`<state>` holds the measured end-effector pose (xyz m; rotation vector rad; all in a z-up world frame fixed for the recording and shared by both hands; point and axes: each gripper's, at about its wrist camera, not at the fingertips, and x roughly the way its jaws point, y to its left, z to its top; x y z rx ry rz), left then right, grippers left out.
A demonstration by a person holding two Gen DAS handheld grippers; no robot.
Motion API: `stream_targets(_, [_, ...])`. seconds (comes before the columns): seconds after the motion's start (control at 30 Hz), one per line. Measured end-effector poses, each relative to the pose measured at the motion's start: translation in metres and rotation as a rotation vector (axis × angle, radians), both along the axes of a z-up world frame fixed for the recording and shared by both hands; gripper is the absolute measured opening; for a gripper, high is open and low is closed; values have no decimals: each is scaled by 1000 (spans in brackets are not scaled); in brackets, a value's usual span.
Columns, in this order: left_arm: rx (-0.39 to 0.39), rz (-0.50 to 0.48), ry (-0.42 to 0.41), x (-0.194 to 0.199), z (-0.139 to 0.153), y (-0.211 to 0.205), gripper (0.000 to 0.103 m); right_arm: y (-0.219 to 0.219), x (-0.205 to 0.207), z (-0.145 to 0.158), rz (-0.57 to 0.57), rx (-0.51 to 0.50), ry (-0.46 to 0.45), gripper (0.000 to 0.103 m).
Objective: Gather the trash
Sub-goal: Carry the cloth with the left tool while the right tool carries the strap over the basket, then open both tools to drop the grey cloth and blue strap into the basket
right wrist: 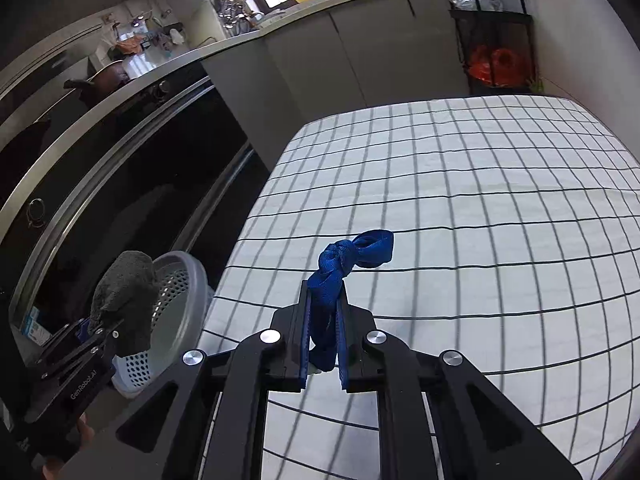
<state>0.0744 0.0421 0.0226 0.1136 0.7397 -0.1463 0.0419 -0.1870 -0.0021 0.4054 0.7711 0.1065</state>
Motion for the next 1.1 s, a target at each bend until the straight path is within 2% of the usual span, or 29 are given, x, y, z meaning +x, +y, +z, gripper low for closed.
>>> stream_targets(0.33, [-6, 157, -3, 16, -9, 84, 31, 104, 30, 10, 202, -47, -23, 11])
stream_targets(0.57, [-25, 215, 55, 32, -23, 131, 32, 164, 59, 12, 340, -117, -25, 11])
stream_targets(0.8, [-35, 249, 130, 46, -42, 144, 32, 206, 81, 4, 465, -145, -17, 11])
stream_targets(1.1, [-48, 285, 150, 49, -49, 153, 37, 227, 89, -8, 531, -136, 8, 12])
